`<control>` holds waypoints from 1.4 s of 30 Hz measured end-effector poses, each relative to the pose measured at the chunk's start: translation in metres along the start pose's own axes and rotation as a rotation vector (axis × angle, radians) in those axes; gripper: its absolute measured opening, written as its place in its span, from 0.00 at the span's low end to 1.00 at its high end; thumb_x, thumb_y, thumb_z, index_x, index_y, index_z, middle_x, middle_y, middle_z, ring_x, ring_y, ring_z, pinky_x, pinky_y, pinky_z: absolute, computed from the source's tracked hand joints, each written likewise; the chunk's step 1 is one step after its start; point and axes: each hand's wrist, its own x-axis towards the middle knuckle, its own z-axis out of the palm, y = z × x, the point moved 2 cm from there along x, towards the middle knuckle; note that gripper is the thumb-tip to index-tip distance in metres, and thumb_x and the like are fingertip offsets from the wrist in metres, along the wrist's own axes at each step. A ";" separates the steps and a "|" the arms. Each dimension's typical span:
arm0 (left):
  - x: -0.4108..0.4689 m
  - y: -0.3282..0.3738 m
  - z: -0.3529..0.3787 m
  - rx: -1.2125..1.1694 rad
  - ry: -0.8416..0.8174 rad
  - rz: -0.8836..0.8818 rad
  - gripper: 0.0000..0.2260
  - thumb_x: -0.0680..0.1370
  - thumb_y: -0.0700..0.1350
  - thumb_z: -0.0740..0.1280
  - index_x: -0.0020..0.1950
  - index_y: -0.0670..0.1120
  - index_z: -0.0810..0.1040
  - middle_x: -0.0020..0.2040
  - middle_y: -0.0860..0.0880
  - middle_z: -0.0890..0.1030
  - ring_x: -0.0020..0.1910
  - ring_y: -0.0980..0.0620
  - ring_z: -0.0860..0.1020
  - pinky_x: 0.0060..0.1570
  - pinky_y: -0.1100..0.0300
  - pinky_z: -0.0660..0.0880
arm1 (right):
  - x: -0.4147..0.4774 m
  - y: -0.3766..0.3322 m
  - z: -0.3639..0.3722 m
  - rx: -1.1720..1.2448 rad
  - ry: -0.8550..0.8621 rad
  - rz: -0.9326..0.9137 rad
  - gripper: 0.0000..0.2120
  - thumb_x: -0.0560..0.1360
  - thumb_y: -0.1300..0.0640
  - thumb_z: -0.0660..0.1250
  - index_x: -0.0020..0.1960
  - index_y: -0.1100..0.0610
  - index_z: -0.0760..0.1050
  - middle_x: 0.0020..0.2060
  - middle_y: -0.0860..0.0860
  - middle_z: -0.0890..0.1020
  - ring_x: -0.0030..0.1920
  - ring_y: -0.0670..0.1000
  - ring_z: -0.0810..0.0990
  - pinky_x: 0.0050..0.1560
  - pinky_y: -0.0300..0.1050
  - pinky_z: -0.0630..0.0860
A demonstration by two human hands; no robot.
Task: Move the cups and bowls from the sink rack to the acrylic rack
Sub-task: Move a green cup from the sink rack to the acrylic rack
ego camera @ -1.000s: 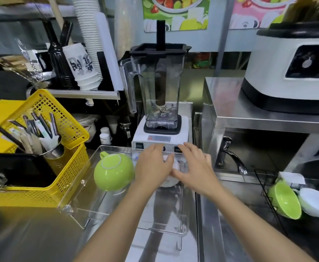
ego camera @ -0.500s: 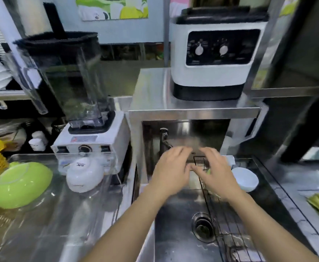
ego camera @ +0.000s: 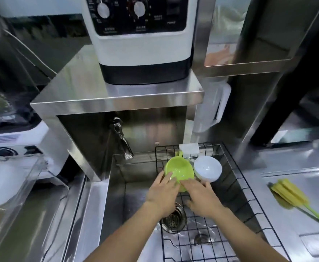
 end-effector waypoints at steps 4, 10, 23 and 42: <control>0.007 0.007 -0.003 0.065 0.002 -0.051 0.16 0.77 0.41 0.57 0.64 0.42 0.71 0.63 0.42 0.75 0.73 0.43 0.58 0.73 0.45 0.35 | 0.002 0.014 0.014 -0.094 0.067 -0.054 0.16 0.69 0.59 0.65 0.57 0.52 0.73 0.56 0.48 0.79 0.62 0.50 0.73 0.58 0.51 0.61; 0.014 0.012 -0.008 0.145 0.008 -0.071 0.14 0.78 0.38 0.54 0.59 0.40 0.74 0.57 0.40 0.79 0.66 0.42 0.65 0.75 0.46 0.41 | 0.004 0.022 0.020 -0.294 0.050 -0.057 0.16 0.49 0.59 0.76 0.33 0.47 0.74 0.28 0.43 0.80 0.36 0.44 0.81 0.41 0.46 0.56; -0.024 0.008 -0.039 -0.498 0.107 0.029 0.08 0.77 0.38 0.59 0.56 0.40 0.69 0.55 0.41 0.73 0.57 0.45 0.68 0.66 0.54 0.60 | -0.034 0.029 -0.048 0.525 0.057 -0.010 0.06 0.70 0.50 0.70 0.42 0.41 0.74 0.46 0.44 0.80 0.51 0.47 0.71 0.54 0.43 0.63; -0.199 -0.094 -0.131 -1.993 0.708 -0.251 0.19 0.65 0.51 0.71 0.48 0.39 0.78 0.40 0.44 0.80 0.37 0.49 0.79 0.37 0.57 0.75 | -0.039 -0.198 -0.147 1.027 0.313 -0.457 0.42 0.52 0.33 0.75 0.62 0.30 0.60 0.57 0.48 0.74 0.57 0.47 0.76 0.54 0.40 0.76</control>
